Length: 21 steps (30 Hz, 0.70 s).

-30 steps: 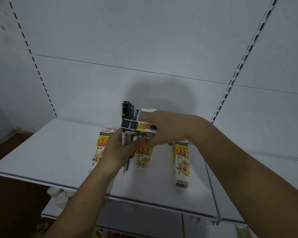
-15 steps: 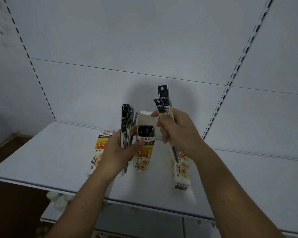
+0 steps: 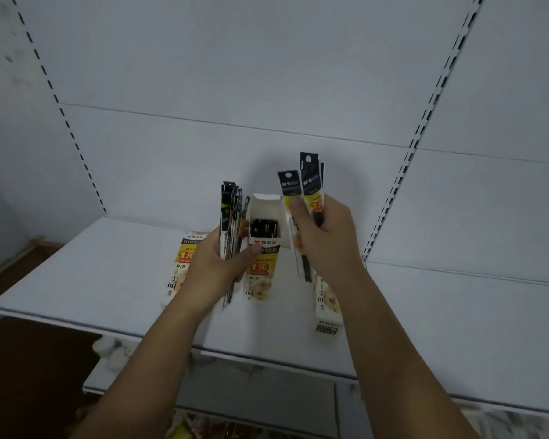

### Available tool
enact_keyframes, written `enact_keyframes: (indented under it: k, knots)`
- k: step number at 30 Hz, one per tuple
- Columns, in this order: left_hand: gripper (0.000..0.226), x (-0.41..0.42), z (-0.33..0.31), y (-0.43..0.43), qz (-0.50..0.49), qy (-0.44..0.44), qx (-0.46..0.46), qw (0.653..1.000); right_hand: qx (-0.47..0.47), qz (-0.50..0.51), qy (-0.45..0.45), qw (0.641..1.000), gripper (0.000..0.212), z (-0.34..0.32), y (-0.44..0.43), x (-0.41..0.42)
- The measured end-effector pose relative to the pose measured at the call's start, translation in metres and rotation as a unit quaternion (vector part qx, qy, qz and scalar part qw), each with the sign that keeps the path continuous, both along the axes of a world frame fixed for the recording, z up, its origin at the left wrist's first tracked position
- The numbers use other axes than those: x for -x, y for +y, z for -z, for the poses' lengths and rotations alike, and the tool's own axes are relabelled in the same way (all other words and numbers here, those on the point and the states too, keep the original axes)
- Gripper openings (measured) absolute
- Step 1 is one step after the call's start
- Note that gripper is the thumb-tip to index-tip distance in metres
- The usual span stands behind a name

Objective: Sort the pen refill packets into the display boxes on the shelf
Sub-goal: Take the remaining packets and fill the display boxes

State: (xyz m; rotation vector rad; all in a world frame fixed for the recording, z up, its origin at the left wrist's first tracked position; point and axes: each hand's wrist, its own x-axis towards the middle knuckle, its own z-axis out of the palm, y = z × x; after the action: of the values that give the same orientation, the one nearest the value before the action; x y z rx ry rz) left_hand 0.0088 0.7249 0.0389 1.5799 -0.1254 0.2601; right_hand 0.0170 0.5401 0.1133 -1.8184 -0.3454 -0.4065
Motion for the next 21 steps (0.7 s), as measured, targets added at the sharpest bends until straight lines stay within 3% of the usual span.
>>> enact_keyframes:
  k: [8,13,21]
  knots:
    - [0.016,0.005,-0.003,0.003,-0.003,0.005,-0.022,1.0,-0.053,0.037,-0.07,0.995,0.012,-0.021,-0.006,-0.001]
    - [0.015,0.007,-0.001,0.002,-0.011,0.005,-0.019,1.0,-0.076,0.06,-0.116,0.989,0.012,-0.039,-0.005,0.0]
    - [0.012,0.01,-0.002,-0.001,-0.002,-0.003,-0.036,0.999,-0.021,0.032,-0.114,0.993,0.011,-0.037,0.001,-0.002]
